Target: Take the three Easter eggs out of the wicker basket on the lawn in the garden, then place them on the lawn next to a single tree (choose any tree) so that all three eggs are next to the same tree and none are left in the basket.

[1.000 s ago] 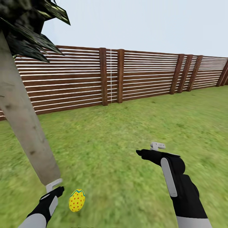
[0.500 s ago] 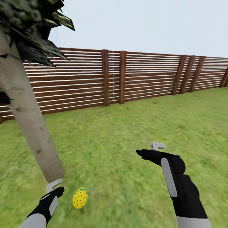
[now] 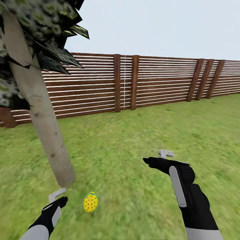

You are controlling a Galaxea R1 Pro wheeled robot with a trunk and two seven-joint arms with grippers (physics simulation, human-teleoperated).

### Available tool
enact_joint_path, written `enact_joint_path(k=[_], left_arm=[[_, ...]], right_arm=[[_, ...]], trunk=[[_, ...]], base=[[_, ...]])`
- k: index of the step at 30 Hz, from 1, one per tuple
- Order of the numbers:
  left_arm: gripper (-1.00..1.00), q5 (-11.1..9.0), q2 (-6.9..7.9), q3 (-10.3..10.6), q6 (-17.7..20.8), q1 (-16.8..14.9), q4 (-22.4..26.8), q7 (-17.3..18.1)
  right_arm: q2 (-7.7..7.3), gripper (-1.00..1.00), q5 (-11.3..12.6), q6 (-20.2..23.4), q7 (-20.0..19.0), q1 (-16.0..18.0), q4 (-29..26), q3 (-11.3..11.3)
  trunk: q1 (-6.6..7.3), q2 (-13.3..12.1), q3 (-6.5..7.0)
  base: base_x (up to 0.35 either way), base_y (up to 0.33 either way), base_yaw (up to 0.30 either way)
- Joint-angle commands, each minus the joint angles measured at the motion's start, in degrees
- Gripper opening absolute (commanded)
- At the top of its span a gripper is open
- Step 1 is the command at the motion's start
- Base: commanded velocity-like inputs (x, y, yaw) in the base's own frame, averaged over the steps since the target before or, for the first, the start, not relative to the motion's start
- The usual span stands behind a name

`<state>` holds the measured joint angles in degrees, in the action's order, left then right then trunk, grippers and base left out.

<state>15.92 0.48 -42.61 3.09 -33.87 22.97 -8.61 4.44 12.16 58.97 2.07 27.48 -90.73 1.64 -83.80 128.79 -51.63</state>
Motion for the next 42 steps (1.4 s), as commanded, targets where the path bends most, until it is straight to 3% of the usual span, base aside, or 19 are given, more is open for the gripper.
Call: enact_joint_path(k=[1, 19, 42], left_arm=[[1.0, 0.6, -0.04, -0.3, 0.3, -0.1, 0.1, 0.0], [1.0, 0.6, -0.04, -0.3, 0.3, -0.1, 0.1, 0.0], [1.0, 0.6, -0.04, -0.3, 0.6, -0.1, 0.0, -0.1]], right_arm=[[0.04, 1.0, 0.4, 0.3, 0.2, 0.0, -0.1, 0.1], [0.04, 1.0, 0.4, 0.3, 0.2, 0.0, -0.1, 0.0], [0.34, 1.0, 0.4, 0.9, 0.2, 0.0, -0.1, 0.0]], trunk=[[0.26, -0.4, 0.13], [4.21, -7.6, 3.36], [9.26, -16.8, 7.44]], base=[[-0.171, 0.0, 0.261], [-0.025, 0.0, 0.268], [0.0, 0.0, 0.027]])
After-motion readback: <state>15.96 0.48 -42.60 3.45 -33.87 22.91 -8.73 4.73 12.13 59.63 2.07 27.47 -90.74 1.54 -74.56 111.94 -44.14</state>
